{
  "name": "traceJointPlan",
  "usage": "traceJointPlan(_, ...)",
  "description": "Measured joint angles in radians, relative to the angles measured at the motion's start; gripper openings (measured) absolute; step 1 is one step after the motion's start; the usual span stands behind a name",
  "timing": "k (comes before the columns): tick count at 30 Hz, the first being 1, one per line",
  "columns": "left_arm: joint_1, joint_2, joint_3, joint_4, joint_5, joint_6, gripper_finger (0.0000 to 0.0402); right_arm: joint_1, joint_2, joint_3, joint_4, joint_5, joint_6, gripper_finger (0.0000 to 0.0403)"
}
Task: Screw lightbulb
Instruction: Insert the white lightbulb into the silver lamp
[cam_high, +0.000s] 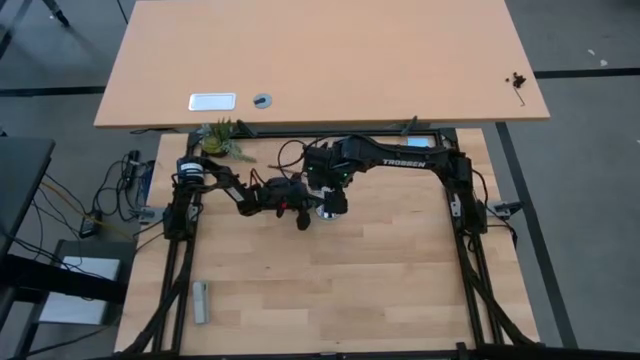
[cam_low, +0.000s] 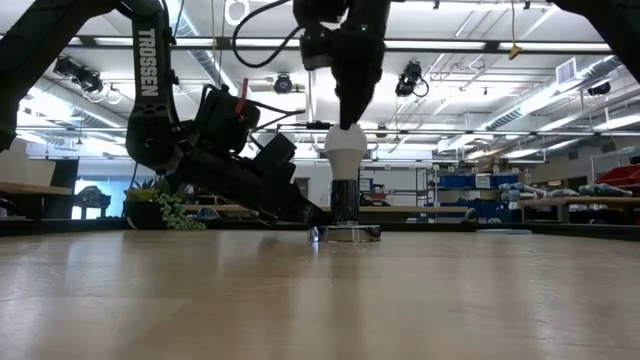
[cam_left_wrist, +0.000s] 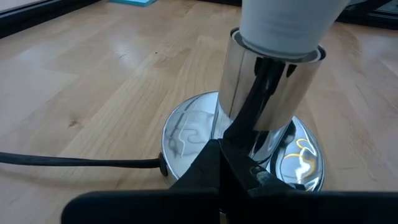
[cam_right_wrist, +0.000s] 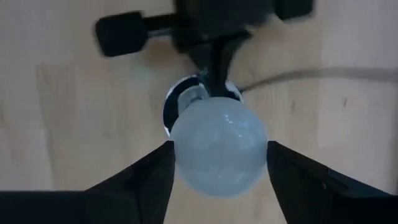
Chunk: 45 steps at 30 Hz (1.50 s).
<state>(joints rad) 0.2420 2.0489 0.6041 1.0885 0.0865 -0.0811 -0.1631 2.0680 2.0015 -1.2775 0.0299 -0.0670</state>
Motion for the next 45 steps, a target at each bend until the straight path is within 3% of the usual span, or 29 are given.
traceJointPlan(5,0.000,0.000,0.000,0.000,0.000,-0.001,0.0000,-0.006,-0.001,-0.023,0.012,0.003,0.220,0.0232)
traceJointPlan(13,0.000,0.000,0.000,0.000,0.000,-0.002,0.0000,-0.002,0.012,0.045,0.032,0.002,0.225,0.0232)
traceJointPlan(16,0.000,0.000,0.000,0.000,0.001,-0.002,0.0000,0.007,0.012,0.079,-0.005,0.001,0.119,0.0227)
traceJointPlan(19,0.000,0.000,0.000,0.000,0.001,-0.002,0.0000,0.026,0.012,0.087,-0.050,0.065,0.006,0.0230)
traceJointPlan(28,0.000,0.000,0.000,0.000,0.001,-0.002,0.0000,0.044,0.011,0.078,-0.044,0.107,-0.217,0.0279)
traceJointPlan(33,0.000,0.000,0.000,0.000,0.001,-0.002,0.0000,0.027,0.009,0.066,-0.036,-0.013,-0.395,0.0285)
traceJointPlan(41,0.000,0.000,0.000,0.000,0.001,-0.002,0.0000,0.000,0.005,0.011,-0.002,-0.032,-0.403,0.0256)
traceJointPlan(45,0.000,0.000,0.000,0.000,0.000,-0.002,0.0000,-0.001,0.005,0.010,0.025,-0.027,-0.315,0.0233)
